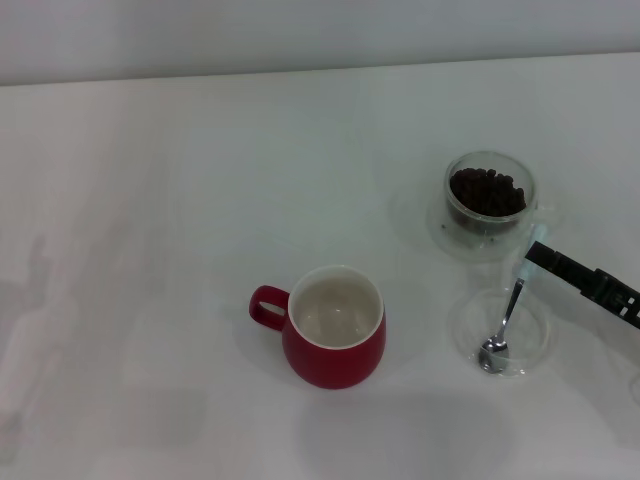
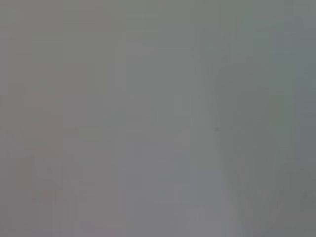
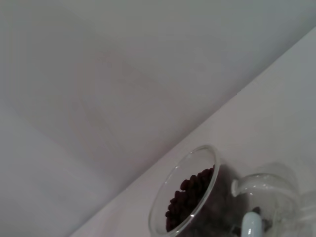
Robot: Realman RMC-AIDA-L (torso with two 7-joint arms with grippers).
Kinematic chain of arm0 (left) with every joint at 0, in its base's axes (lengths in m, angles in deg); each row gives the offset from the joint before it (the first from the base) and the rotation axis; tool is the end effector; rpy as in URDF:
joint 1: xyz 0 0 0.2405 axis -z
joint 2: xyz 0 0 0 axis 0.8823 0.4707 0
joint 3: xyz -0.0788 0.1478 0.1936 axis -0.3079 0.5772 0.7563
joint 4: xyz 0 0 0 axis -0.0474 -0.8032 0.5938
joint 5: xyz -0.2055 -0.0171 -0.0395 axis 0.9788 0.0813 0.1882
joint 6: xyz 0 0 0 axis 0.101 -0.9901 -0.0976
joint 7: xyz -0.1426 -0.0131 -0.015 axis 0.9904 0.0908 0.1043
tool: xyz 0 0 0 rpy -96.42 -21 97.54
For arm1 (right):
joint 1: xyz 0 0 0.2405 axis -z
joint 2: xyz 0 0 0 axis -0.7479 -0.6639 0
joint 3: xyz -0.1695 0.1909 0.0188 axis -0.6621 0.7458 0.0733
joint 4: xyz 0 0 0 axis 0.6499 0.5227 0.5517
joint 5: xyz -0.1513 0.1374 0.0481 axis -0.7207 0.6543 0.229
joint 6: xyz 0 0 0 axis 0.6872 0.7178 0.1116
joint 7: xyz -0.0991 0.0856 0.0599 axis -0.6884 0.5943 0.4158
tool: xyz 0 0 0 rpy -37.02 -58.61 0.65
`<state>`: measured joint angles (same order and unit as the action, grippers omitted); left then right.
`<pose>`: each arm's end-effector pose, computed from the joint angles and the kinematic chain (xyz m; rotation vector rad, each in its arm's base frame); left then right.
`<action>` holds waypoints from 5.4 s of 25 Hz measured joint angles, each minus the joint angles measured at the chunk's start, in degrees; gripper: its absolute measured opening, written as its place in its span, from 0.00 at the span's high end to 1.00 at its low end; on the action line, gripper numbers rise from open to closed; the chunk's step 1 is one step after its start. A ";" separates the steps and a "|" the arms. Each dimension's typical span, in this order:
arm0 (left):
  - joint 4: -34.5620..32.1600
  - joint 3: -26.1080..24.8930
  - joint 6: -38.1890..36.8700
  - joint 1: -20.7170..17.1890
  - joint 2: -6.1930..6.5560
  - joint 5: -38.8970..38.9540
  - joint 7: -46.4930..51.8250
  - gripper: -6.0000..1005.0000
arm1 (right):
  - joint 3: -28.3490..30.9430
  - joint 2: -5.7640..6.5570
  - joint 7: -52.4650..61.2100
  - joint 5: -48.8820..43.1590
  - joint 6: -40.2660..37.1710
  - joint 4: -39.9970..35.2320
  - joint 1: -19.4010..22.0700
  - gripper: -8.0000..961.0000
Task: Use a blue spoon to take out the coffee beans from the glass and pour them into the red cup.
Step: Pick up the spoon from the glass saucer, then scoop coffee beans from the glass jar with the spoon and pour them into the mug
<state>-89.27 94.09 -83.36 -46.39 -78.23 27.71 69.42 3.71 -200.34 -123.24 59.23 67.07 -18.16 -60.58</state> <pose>-0.3430 0.2524 0.0004 -1.5703 -0.1977 -0.6107 0.3904 0.2211 -0.0101 -1.7588 1.5958 1.0677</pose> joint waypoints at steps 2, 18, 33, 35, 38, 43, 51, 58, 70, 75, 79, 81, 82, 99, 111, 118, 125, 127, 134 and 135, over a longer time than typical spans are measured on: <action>0.00 0.00 0.00 -0.12 0.02 0.02 0.00 0.44 | -0.34 0.11 0.12 -0.04 -0.44 -0.58 -0.16 0.43; 0.09 0.00 -0.18 -0.25 0.09 0.27 0.00 0.44 | -6.90 1.83 2.91 -0.27 -2.31 -1.03 -4.85 0.43; 0.09 0.00 -0.04 0.01 0.09 0.41 0.00 0.44 | -7.23 2.69 3.82 -0.72 -2.92 -1.09 -4.96 0.43; 0.09 0.00 -0.03 0.05 0.09 0.41 0.00 0.44 | -7.31 2.67 3.83 -0.93 -2.97 -1.09 -4.96 0.45; 0.09 0.00 0.00 0.10 0.09 0.41 0.00 0.44 | -7.38 2.60 3.86 -1.33 -3.24 -1.09 -5.07 0.46; 0.09 0.00 0.07 0.11 0.09 0.41 0.00 0.44 | -7.39 2.46 3.90 -1.48 -3.67 -1.09 -5.22 0.49; 0.31 0.00 0.15 0.11 0.09 0.41 0.00 0.44 | -7.39 2.31 4.58 -1.49 -5.03 -1.09 -5.33 0.53; 0.71 0.00 0.19 0.11 0.00 0.37 0.00 0.44 | -6.83 2.21 4.99 -1.37 -5.02 -1.09 -5.40 0.60; 0.70 0.00 0.70 0.14 0.04 0.36 0.00 0.44 | -6.91 2.22 6.27 -1.35 -4.66 -1.07 -5.54 0.73; 0.70 0.00 0.98 0.19 0.07 0.30 0.00 0.44 | -7.09 2.14 6.63 -1.44 -5.04 -1.09 -5.60 0.76; 0.70 0.00 1.04 0.20 0.09 0.22 0.00 0.44 | -6.86 2.14 6.77 -1.41 -5.07 -1.09 -5.43 0.79; 0.70 0.00 1.28 0.20 0.09 0.22 0.00 0.44 | -6.73 2.20 6.77 -1.21 -5.11 -1.09 -5.22 0.80; 0.70 0.00 1.46 0.20 0.09 0.22 0.00 0.44 | -6.68 2.23 6.76 -1.13 -5.14 -1.09 -5.13 0.81; 0.70 0.00 1.67 0.29 -0.01 0.28 0.00 0.44 | -4.32 2.29 6.81 -0.69 -4.26 -1.09 -3.65 0.83; 0.60 0.00 1.67 0.29 -0.05 0.32 0.00 0.44 | -2.12 2.54 6.79 0.10 -0.30 -2.01 -2.52 0.84; 0.29 0.00 1.59 0.38 -0.09 0.24 0.00 0.44 | 1.36 2.79 6.52 0.17 1.85 -2.86 -0.89 0.84; 0.12 0.00 1.57 1.02 -0.18 0.17 0.00 0.44 | 3.43 2.53 5.49 0.71 5.85 -4.14 0.08 0.84; 0.09 0.00 1.57 1.20 -0.19 0.13 0.00 0.44 | 4.08 2.03 4.72 0.92 7.20 -4.90 0.14 0.84; -0.07 0.34 1.60 2.39 -0.33 -0.10 0.00 0.44 | 4.66 -0.13 3.58 1.05 10.43 -8.71 -0.62 0.84; -0.24 0.35 1.61 2.55 -0.33 -0.19 0.00 0.44 | 4.66 -0.15 3.24 1.24 11.02 -8.60 -0.91 0.84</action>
<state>-89.51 94.44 -81.75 -43.84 -78.56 27.52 69.42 8.37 -200.49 -120.00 60.47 78.10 -26.76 -61.49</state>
